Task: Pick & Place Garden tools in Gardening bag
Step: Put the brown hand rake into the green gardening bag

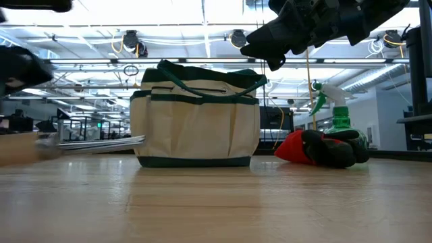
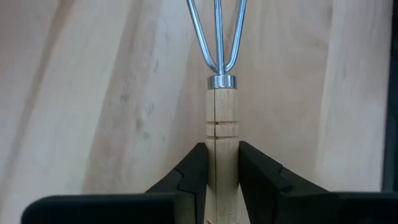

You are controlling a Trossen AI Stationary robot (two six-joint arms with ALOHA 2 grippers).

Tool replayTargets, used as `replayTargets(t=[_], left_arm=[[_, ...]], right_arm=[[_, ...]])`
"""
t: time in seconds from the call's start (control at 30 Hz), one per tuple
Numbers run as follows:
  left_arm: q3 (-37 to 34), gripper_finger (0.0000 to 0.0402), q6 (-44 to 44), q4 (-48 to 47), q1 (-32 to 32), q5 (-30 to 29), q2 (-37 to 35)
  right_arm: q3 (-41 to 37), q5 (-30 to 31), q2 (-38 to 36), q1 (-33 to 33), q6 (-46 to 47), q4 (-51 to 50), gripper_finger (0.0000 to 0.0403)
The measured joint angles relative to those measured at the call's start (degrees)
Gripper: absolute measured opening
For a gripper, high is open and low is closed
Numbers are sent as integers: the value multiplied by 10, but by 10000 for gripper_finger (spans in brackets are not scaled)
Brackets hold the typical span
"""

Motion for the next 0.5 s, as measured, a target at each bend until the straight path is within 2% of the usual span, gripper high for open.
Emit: replayTargets(t=[0.5], left_arm=[[2,78,123,1,32,-62,-70]], right_arm=[[0,0,0,0,0,0,155]])
